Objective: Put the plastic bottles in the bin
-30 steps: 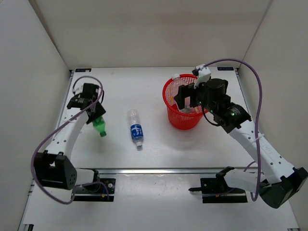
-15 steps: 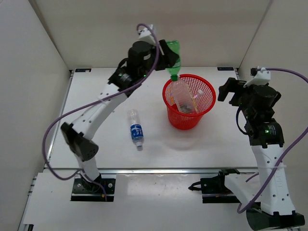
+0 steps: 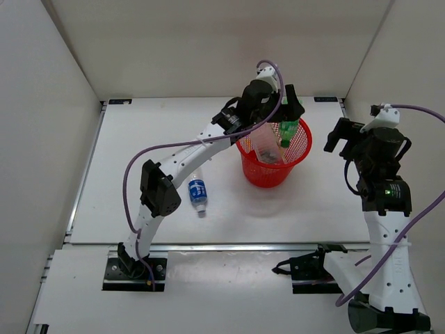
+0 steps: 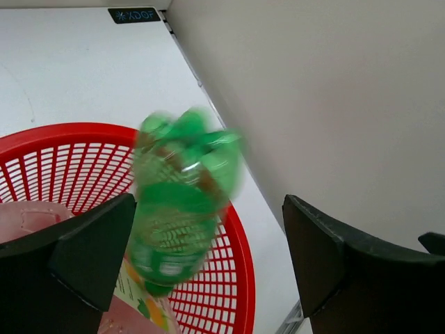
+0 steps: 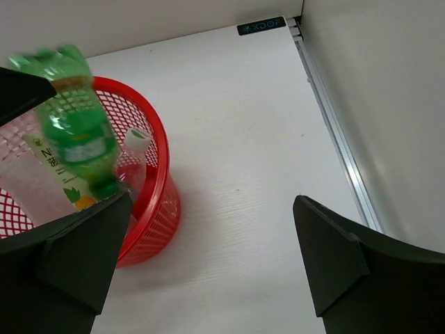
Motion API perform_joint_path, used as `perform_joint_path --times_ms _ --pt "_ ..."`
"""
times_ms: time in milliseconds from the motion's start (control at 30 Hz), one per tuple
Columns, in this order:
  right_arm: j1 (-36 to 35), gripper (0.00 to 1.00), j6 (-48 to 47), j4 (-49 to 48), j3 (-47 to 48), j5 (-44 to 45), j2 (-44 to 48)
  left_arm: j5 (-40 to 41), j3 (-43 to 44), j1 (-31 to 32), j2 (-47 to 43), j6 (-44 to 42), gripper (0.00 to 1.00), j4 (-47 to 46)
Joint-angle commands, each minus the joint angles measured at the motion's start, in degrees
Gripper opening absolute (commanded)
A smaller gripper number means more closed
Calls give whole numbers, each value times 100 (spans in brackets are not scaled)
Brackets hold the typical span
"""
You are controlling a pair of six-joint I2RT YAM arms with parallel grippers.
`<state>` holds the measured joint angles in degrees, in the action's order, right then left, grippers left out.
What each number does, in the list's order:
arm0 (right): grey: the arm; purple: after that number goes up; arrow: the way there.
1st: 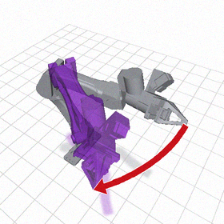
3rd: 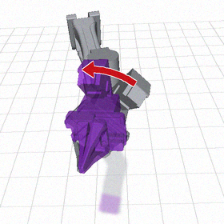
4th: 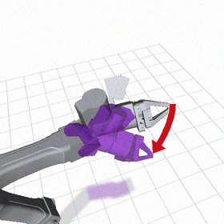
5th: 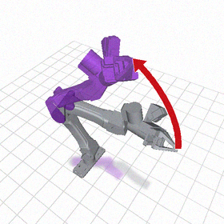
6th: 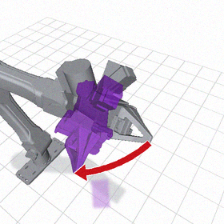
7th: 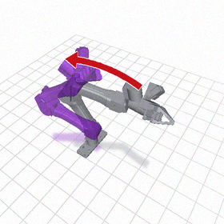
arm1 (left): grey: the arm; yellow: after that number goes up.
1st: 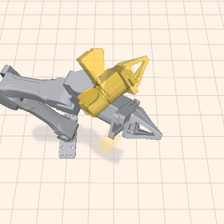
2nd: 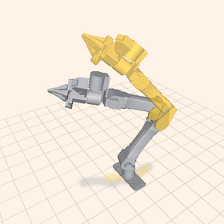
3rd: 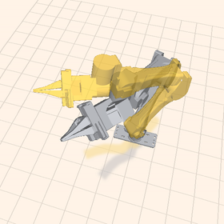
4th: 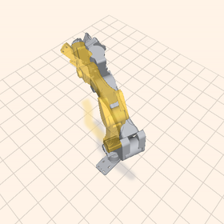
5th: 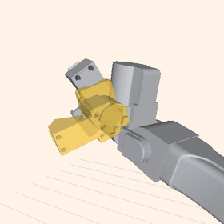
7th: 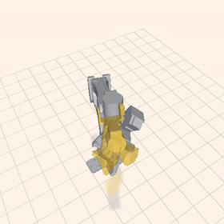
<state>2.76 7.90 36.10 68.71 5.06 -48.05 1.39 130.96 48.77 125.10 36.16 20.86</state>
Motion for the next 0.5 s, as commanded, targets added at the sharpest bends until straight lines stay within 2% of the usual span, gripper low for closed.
perform_joint_path --times_ms 0,167,300,367,400,467 --pt "-30 99 -52 -41 -24 -5 42 -42 333 185 -530 -170 99 232" --pt "-574 99 -61 3 151 -15 -204 281 97 202 -1207 -391 99 436" --pt "-1565 99 -131 -138 388 145 -406 651 -105 -16 -2022 -497 99 1128" --pt "-2111 99 -140 -156 607 -31 -791 661 -891 -594 -2550 -321 99 1525" --pt "-2618 99 -192 -77 791 -5 -915 861 -1166 -719 -2987 -216 99 1700" --pt "-3621 99 -245 -164 934 554 -1537 1082 -2865 -1367 -3806 -40 99 1693"
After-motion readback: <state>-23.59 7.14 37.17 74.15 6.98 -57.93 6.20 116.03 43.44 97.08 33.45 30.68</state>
